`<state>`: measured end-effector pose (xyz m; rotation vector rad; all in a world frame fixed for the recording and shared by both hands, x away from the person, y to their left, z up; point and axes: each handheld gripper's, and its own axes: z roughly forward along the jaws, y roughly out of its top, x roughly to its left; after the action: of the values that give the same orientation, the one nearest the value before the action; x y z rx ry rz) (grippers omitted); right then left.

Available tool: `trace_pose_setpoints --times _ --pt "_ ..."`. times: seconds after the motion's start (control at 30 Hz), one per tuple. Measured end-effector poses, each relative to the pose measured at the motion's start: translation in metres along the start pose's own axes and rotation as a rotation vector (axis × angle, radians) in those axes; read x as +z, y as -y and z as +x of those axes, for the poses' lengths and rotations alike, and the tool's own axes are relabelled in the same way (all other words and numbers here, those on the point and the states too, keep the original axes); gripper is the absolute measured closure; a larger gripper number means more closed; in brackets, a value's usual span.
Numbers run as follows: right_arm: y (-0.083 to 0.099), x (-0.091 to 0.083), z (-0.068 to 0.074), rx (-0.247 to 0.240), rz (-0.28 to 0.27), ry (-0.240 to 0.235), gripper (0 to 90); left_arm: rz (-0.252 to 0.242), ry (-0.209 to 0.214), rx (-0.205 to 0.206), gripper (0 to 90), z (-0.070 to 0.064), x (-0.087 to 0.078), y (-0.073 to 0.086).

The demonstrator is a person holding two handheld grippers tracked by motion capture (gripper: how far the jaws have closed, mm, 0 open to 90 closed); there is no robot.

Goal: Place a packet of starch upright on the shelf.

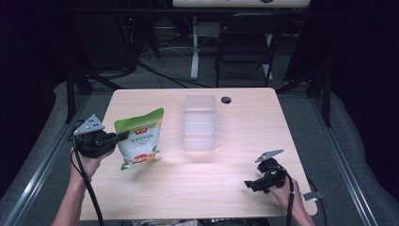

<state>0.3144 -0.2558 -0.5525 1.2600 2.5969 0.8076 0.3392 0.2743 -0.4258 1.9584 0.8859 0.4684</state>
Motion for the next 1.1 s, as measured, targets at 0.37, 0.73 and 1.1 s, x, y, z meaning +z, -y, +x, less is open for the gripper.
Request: trace_pose_setpoints --times 0.37,0.73,1.1 --pt "0.000 0.000 0.000 0.001 -0.001 0.002 13.3 0.000 -0.013 0.013 90.0 0.006 0.004 -0.016" --pt "0.000 -0.001 0.000 0.000 -0.004 0.002 13.4 -0.007 -0.023 0.021 90.0 0.012 0.012 -0.032" --pt "0.000 -0.001 -0.001 0.002 -0.004 0.011 13.3 -0.027 -0.015 0.040 90.0 0.013 0.019 -0.053"
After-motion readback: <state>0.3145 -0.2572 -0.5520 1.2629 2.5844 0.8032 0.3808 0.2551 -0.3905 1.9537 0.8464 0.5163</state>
